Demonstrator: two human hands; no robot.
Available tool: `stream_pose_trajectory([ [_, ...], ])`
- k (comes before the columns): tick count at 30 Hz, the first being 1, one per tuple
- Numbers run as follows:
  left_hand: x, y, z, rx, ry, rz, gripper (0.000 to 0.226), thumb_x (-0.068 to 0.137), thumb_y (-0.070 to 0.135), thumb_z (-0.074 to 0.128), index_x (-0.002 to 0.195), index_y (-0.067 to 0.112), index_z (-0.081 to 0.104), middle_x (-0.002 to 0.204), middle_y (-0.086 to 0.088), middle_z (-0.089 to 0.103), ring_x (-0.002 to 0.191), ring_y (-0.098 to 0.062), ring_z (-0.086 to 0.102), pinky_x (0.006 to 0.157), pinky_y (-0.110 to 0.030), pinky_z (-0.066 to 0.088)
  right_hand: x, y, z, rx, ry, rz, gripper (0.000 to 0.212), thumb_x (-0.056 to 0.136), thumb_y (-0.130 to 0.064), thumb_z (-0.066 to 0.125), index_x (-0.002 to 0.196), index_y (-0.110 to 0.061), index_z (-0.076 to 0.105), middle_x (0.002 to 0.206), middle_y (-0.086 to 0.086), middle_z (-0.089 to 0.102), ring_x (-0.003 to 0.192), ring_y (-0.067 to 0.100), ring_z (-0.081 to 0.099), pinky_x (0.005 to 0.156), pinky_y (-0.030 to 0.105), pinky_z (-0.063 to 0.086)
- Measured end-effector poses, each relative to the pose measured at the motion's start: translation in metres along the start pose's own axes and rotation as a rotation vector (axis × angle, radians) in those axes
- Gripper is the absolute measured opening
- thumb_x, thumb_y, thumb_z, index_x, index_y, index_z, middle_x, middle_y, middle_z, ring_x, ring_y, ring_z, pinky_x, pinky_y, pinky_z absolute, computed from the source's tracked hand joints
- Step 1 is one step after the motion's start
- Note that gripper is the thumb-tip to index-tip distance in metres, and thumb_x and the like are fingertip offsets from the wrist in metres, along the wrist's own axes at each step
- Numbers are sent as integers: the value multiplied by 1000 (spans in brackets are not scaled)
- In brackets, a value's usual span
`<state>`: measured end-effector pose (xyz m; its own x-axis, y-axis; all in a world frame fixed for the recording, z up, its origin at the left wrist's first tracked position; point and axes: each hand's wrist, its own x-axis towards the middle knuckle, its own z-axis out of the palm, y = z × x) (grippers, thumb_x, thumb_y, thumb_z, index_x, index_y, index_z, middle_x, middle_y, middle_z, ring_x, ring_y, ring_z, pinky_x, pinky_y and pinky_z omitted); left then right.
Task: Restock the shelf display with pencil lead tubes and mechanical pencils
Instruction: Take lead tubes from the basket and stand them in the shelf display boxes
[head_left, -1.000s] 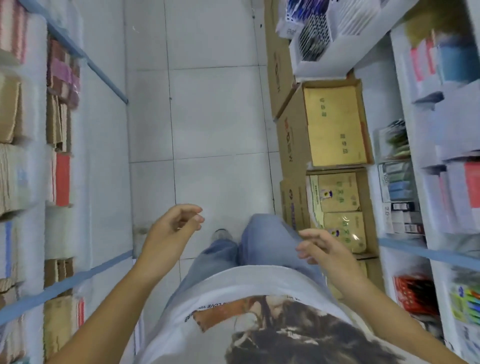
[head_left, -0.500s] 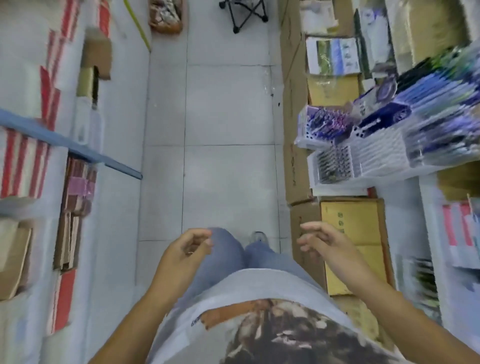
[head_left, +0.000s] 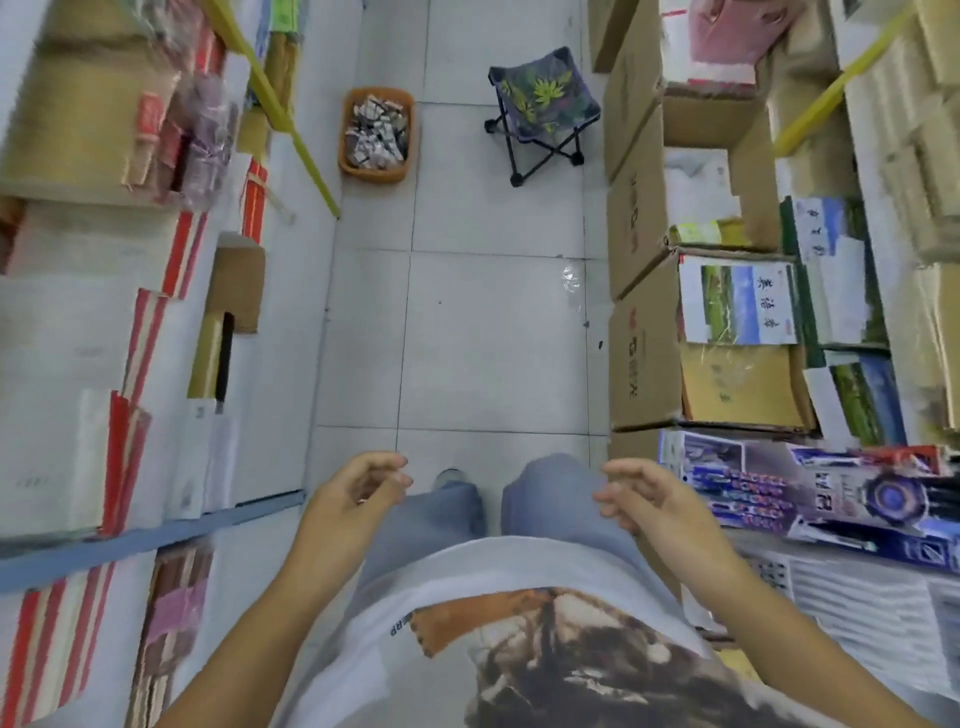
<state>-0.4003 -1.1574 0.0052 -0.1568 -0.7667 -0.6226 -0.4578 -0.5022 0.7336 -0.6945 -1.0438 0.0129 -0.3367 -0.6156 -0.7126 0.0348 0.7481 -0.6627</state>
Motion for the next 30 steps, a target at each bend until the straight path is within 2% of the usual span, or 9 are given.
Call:
stream_pose_trajectory([
  [3, 69, 66, 3, 45, -67, 25, 14, 97, 14, 63, 102, 26, 70, 93, 11, 76, 85, -6, 70, 79, -17, 51, 47, -46, -16, 41, 16, 32, 21, 95, -3, 55, 108, -17, 64, 90, 8, 73, 83, 23, 68, 73, 27, 54],
  [7, 160, 142, 23, 10, -53, 59, 13, 98, 11, 62, 104, 20, 70, 91, 2, 75, 83, -9, 69, 74, -11, 51, 139, -110, -43, 30, 31, 37, 18, 95, -7, 56, 107, -18, 65, 89, 4, 74, 86, 27, 68, 82, 40, 55],
  [9, 198, 177, 32, -50, -1, 42, 12, 98, 9, 61, 105, 16, 69, 94, -2, 74, 84, -11, 69, 74, -8, 50, 190, -150, -59, -15, 10, 22, 18, 95, -8, 56, 107, -17, 65, 90, 4, 74, 84, 23, 68, 81, 35, 55],
  [12, 241, 222, 38, -132, 51, -10, 14, 99, 8, 59, 104, 17, 69, 98, -3, 74, 80, -2, 69, 79, -14, 52, 255, -221, -80, -71, -19, 0, 18, 94, -4, 56, 106, -16, 65, 88, 6, 74, 70, 9, 67, 68, 21, 53],
  [16, 285, 260, 27, -165, 126, -48, 17, 96, 10, 64, 97, 25, 71, 93, 1, 75, 85, -5, 69, 78, -18, 53, 328, -316, -90, -166, -97, -52, 20, 94, -5, 56, 105, -18, 65, 88, 4, 75, 71, 11, 68, 69, 21, 53],
  [18, 308, 272, 15, -195, 185, -73, 17, 96, 14, 64, 96, 30, 70, 92, 7, 76, 84, -5, 71, 75, -16, 52, 364, -358, -86, -204, -146, -71, 19, 95, -8, 55, 105, -20, 65, 88, 1, 75, 77, 14, 69, 70, 20, 53],
  [21, 349, 287, -7, -242, 274, -106, 14, 98, 15, 62, 100, 27, 69, 92, 9, 75, 81, -6, 72, 79, -22, 52, 416, -412, -66, -246, -194, -80, 19, 96, -11, 55, 104, -24, 66, 89, -3, 75, 83, 17, 70, 76, 29, 52],
  [25, 417, 314, -39, -254, 303, -117, 16, 98, 14, 60, 102, 27, 68, 92, 12, 75, 83, -3, 71, 83, -24, 52, 473, -473, -34, -278, -211, -123, 20, 94, -12, 56, 105, -25, 66, 88, -6, 74, 78, 11, 69, 71, 23, 51],
  [30, 497, 369, -84, -268, 295, -112, 16, 98, 15, 61, 103, 28, 68, 94, 7, 75, 89, -5, 70, 88, -25, 53, 522, -543, 3, -285, -237, -104, 19, 95, -11, 55, 107, -23, 66, 89, -2, 74, 80, 14, 69, 71, 21, 54],
])
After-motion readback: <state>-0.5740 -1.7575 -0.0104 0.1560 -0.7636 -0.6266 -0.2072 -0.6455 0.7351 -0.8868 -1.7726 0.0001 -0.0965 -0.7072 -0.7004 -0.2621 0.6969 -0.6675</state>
